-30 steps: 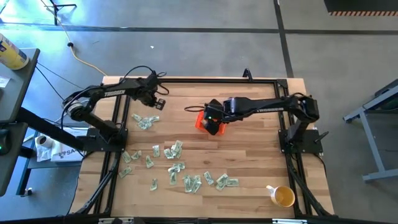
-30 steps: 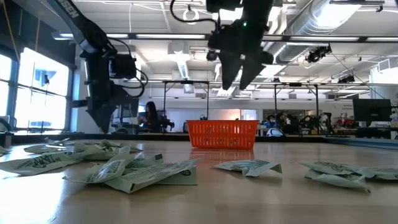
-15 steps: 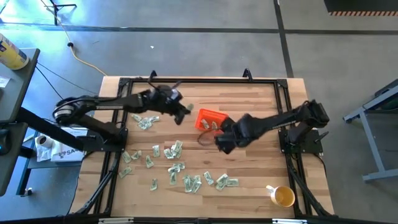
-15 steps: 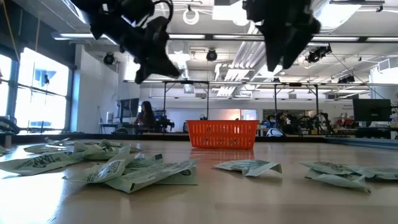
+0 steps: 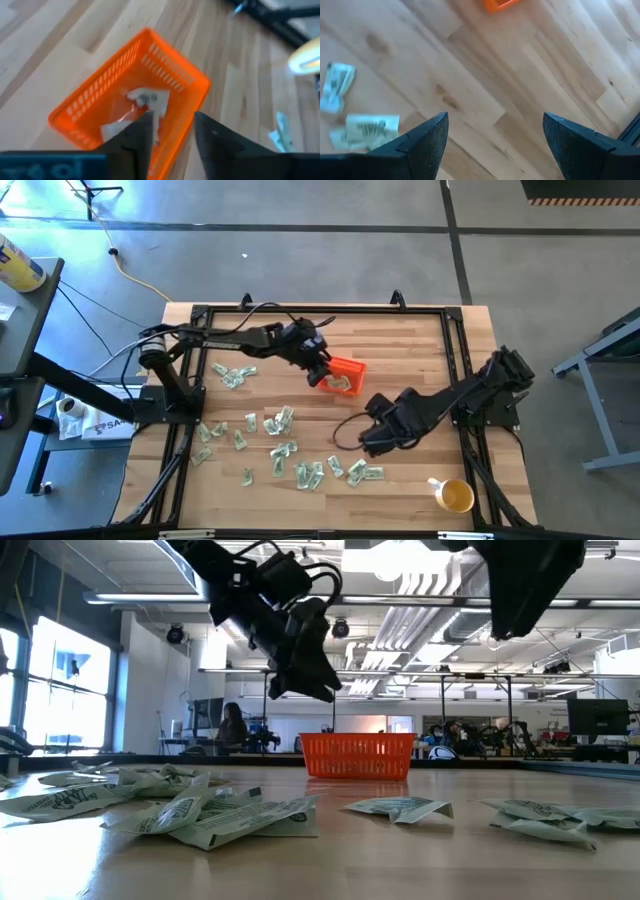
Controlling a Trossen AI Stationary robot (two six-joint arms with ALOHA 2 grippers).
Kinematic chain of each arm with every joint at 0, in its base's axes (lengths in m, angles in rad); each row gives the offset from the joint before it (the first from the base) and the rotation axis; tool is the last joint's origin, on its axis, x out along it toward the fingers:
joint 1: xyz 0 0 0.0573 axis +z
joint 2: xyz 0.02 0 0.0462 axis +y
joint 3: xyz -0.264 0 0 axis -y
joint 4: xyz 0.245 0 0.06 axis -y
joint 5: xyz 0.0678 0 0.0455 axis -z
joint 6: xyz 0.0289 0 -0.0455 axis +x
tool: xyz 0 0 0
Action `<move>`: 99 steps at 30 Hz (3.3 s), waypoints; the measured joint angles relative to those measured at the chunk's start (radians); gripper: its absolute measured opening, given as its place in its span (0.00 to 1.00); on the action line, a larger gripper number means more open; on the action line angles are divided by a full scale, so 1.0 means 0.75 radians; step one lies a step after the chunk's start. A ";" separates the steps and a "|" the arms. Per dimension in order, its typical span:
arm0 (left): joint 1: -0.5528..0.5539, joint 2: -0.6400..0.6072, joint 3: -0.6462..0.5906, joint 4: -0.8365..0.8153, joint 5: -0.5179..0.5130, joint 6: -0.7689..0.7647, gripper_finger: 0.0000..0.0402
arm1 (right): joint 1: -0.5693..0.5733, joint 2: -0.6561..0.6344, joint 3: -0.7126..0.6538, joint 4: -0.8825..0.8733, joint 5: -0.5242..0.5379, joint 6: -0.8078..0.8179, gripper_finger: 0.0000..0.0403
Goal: Pick and place Stevia / Truvia into bins
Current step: Put the green stevia packet into the orange basket
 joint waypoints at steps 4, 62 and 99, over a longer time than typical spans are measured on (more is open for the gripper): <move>0.001 -0.068 0.047 -0.320 0.010 0.069 0.58 | 0.072 0.001 -0.080 0.144 -0.045 -0.191 0.78; -0.090 -0.554 -0.130 -0.559 -0.375 0.087 0.50 | -0.113 -0.060 -0.308 0.505 0.205 -0.105 0.00; 0.231 -0.734 -0.633 -0.875 -0.496 -0.106 0.50 | -0.720 0.029 -0.330 0.987 -0.341 -0.887 0.88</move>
